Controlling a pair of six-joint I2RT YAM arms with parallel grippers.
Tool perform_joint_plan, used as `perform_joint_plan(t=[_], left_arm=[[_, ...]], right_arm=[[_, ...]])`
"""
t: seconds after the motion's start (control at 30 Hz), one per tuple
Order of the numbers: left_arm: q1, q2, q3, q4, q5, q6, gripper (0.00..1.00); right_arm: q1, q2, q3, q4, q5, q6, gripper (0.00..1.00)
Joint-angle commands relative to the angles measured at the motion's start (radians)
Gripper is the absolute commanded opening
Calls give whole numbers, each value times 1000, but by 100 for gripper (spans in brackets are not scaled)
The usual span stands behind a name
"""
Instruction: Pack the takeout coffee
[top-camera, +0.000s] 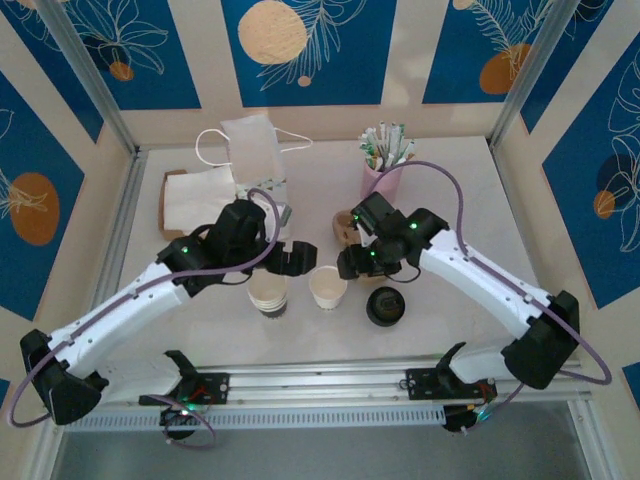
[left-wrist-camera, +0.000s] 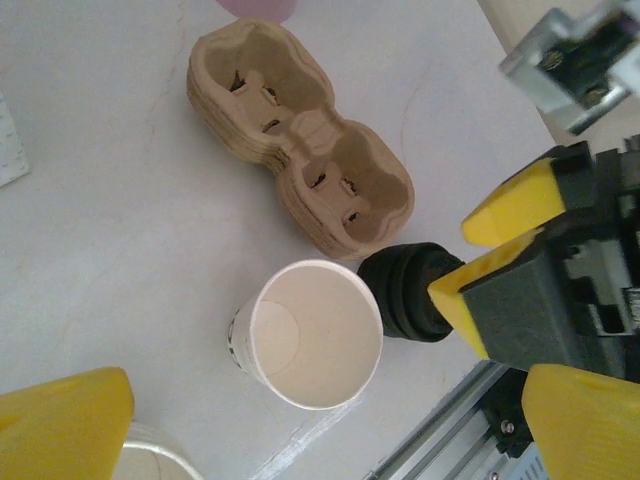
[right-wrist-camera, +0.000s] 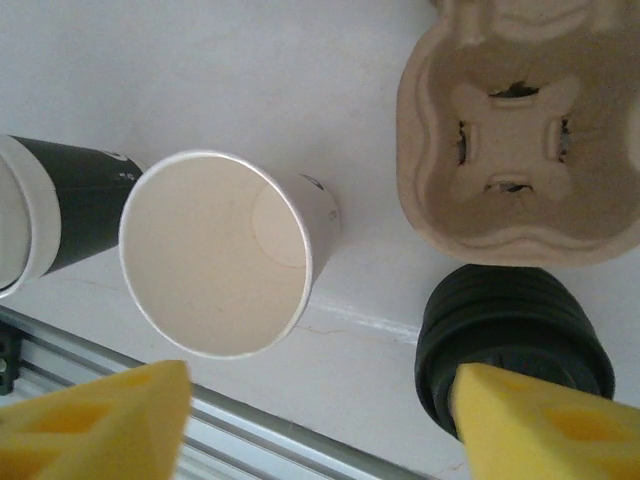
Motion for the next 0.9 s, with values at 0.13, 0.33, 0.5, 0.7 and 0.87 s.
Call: perform_joint_plan(t=[0.13,0.33,0.5,0.7,0.87], left_arm=[[-87,66,75,-5,-16,39,100],[-123,110,83,10,-10,37,100],[-136,128,81,17,-8,33,100],[-138,130,75,21,-8,28,100],[-135,131,70,21,-12,31,100]], right_arm=[[-56,-117,-137,-26,51,81,97],[-84,-128,-231,-24,124,159,99],[-84,-128,-290,19,122,178,99],[-65,-125,-343,62,102,174,99],[-75,-169,-378,67,85,186,100]])
